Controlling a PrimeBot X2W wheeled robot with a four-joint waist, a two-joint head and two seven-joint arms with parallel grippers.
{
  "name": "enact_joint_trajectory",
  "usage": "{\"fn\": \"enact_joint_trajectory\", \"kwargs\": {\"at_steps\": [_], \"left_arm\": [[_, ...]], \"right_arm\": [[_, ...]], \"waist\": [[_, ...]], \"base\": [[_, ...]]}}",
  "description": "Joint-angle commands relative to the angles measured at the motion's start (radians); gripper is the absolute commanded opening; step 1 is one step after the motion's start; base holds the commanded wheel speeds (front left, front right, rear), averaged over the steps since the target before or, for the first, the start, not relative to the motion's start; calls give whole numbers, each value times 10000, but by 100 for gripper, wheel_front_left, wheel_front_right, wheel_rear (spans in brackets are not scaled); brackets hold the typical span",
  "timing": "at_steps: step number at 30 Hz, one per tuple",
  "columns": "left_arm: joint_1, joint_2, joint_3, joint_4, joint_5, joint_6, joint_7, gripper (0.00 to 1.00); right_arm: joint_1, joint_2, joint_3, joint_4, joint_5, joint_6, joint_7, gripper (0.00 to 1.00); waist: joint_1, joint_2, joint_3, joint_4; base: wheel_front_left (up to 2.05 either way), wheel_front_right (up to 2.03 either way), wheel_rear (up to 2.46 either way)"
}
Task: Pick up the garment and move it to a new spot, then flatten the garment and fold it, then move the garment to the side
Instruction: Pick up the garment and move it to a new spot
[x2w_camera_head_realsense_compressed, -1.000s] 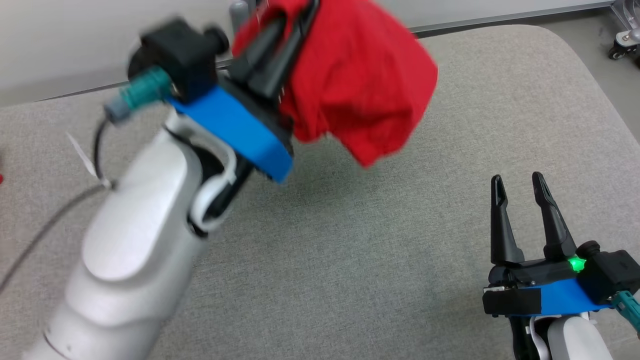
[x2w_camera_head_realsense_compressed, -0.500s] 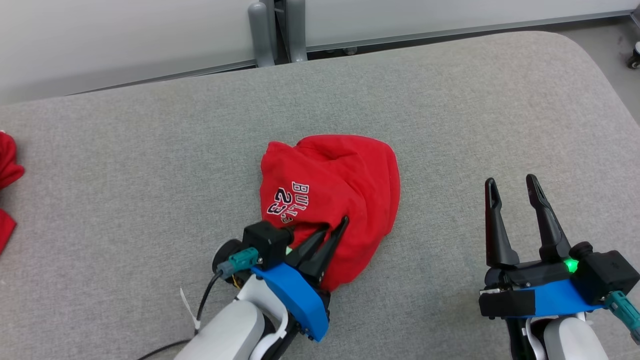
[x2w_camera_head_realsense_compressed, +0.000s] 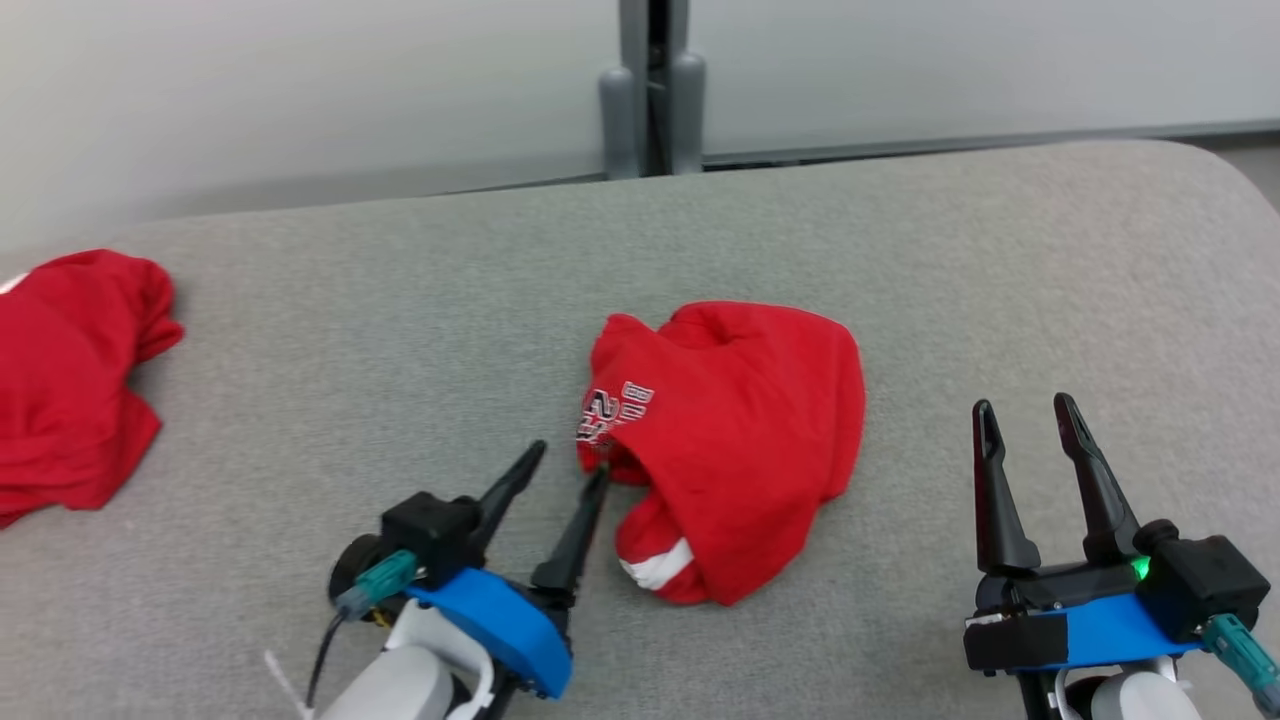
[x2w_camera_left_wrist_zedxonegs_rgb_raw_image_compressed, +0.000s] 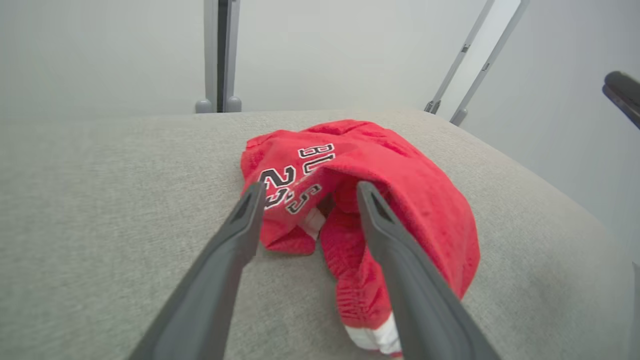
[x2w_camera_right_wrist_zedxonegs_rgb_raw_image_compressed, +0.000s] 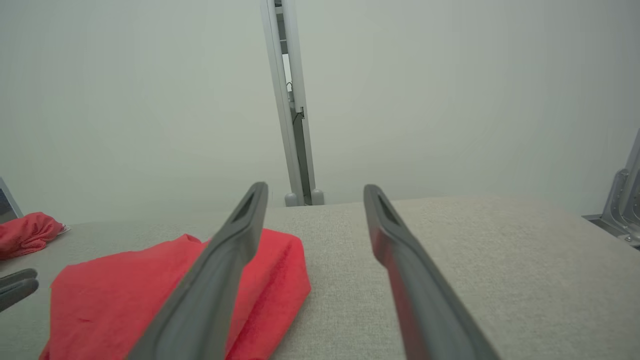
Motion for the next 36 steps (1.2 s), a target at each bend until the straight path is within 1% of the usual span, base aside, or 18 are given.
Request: {"fn": "enact_joint_trajectory", "kwargs": {"at_steps": [1, 5, 9, 12, 14, 16, 19, 25, 31, 36], "left_arm": [[182, 147, 131, -137, 0, 97, -112, 100], [400, 703, 759, -737, 236, 581, -413, 100], [775, 1164, 1778, -1541, 743, 1169, -551, 100], [1314, 1265, 2737, -2326, 1266, 1388, -537, 100], [1736, 1197, 3335, -2706, 1538, 1406, -535, 100], [2100, 1178, 3781, -3014, 1956, 1337, -537, 100], [2776, 926, 4368, -3240, 2224, 1168, -538, 100], [3615, 473, 5057, -3238, 2718, 654, -540, 100], [3926, -30, 5558, -3057, 3150, 218, -541, 100], [3941, -313, 5903, -2916, 3452, -120, -541, 100]], "right_arm": [[121, -20, -26, 24, -66, -1, -7, 100], [282, -20, -55, 4, -119, 1, -6, 100], [366, -22, -79, -5, -189, -1, -6, 100], [434, -23, -135, 5, -254, -1, -6, 100], [505, -22, -168, 19, -305, -1, -6, 100], [566, -22, -251, 63, -391, -1, -6, 100], [719, -20, -451, 120, -492, 1, -6, 100], [1127, -20, -751, 328, -577, 1, -8, 100], [1498, -20, -937, 573, -467, 1, -6, 100], [1616, -20, -984, 656, -464, -1, -6, 100]], "waist": [[0, 0, -294, 354], [0, 0, -530, 731], [0, 0, -712, 983], [0, 0, -814, 1068], [0, 0, -905, 1078], [0, 0, -994, 1063], [0, 0, -1160, 1033], [0, 0, -1383, 996], [0, 0, -1500, 983], [0, 0, -1541, 911]], "base": [[0, 0, 0], [0, 0, 0], [0, 0, 0], [0, 0, 0], [0, 0, 0], [0, 0, 0], [0, 0, 0], [0, 0, 0], [0, 0, 0], [0, 0, 0]]}}
